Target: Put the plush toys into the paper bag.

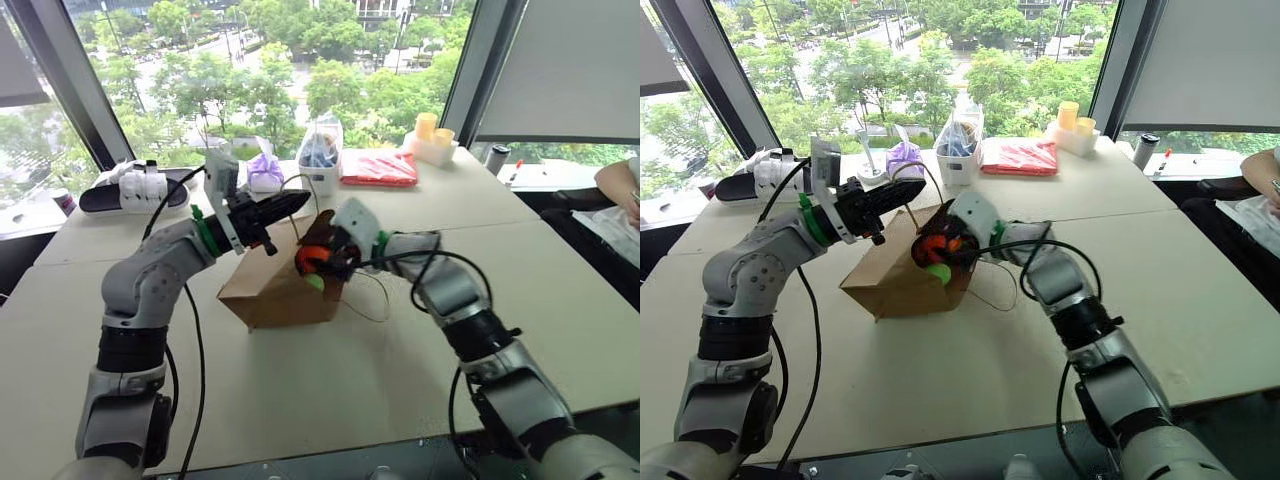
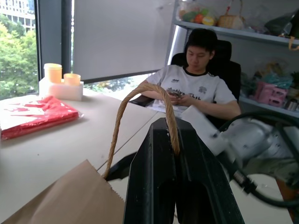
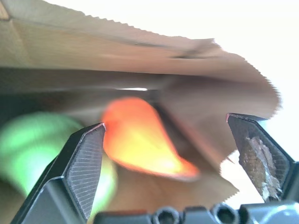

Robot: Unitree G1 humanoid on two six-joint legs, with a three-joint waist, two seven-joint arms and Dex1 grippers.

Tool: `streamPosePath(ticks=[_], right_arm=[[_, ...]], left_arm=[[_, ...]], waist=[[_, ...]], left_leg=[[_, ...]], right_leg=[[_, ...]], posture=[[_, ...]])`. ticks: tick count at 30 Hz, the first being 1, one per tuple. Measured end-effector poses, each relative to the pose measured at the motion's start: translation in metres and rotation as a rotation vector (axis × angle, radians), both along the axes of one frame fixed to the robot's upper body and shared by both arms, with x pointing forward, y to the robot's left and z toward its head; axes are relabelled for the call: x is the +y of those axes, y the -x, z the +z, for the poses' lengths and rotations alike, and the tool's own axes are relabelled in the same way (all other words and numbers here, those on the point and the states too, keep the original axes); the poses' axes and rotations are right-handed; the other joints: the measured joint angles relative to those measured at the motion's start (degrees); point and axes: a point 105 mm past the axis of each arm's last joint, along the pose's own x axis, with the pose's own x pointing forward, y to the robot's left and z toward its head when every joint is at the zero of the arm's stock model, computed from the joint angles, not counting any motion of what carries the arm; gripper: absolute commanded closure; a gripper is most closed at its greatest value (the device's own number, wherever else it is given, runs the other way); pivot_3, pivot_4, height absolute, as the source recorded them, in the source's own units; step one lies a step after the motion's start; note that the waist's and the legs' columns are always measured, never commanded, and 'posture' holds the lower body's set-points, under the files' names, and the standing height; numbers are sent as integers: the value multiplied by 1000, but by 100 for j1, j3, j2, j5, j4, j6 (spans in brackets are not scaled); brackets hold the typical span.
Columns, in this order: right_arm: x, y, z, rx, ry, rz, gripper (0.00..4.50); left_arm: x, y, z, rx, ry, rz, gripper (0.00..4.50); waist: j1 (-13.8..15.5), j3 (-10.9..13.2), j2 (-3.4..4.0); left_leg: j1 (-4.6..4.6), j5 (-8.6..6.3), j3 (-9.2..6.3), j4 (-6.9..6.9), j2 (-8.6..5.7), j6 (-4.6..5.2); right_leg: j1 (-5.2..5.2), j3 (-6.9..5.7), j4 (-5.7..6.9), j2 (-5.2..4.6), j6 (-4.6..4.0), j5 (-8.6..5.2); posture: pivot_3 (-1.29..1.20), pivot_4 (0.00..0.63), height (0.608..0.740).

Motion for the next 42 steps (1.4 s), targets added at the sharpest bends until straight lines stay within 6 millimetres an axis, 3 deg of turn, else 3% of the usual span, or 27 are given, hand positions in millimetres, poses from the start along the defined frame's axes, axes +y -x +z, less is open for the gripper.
streamPosePath(ticks=[4, 8, 14, 22, 25, 32, 33, 39, 42], right_arm=[[-41, 17, 4, 21, -20, -91, 36], [-72, 32, -25, 137, -37, -180, 36], [-80, 39, -87, 319, -96, -285, 36], [-72, 20, -110, 385, -213, -359, 36], [-64, 8, -111, 389, -240, -353, 858], [-58, 8, -109, 380, -226, -317, 4219], [-57, 9, -105, 374, -225, -307, 4400], [-58, 19, -74, 354, -272, -273, 4400], [-56, 23, -28, 316, -367, -225, 4400]], left_arm=[[3, -2, 0, 4, 3, 5, 4500], [9, -5, 0, 5, 12, 23, 4500], [13, -10, 1, 3, 11, 34, 4500], [13, -10, 0, 1, 7, 35, 4500], [13, -11, 0, 1, 8, 38, 4500], [13, -11, 1, 0, 11, 47, 4500], [13, -11, 1, 0, 11, 48, 4500], [15, -13, 2, 2, 25, 66, 4500], [19, -14, 10, -9, 53, 84, 4500]], waist=[[9, 0, 0], [56, 0, -1], [96, 0, -1], [90, 0, -1], [82, 0, -1], [97, 0, -1], [97, 0, 0], [100, 1, -1], [100, 1, 0]], left_leg=[[1, -7, 2, -2, 1, 12], [5, -21, 14, 2, 4, 38], [7, -20, 16, 10, 4, 36], [8, -19, 14, 8, 5, 34], [8, -18, 14, 9, 5, 33], [6, -18, 9, 6, 3, 32], [7, -18, 8, 6, 3, 32], [6, -18, 7, 6, 4, 33], [6, -19, 6, 6, 5, 33]], right_leg=[[0, 0, -2, 0, 0, 0], [1, 2, -7, 0, -1, -1], [3, 2, -6, 0, -1, -1], [3, 3, -5, 0, -1, -1], [2, 3, -3, 0, -1, -1], [2, 2, -3, 0, -1, -1], [1, 1, -2, 0, -1, -1], [1, 1, -3, 0, -1, -1], [0, 1, -3, 1, -1, -1]], posture=[[0, 150, 740], [0, 150, 740], [0, 150, 740], [0, 150, 740], [0, 150, 740], [0, 150, 740], [0, 150, 740], [0, 150, 740], [0, 150, 740]])
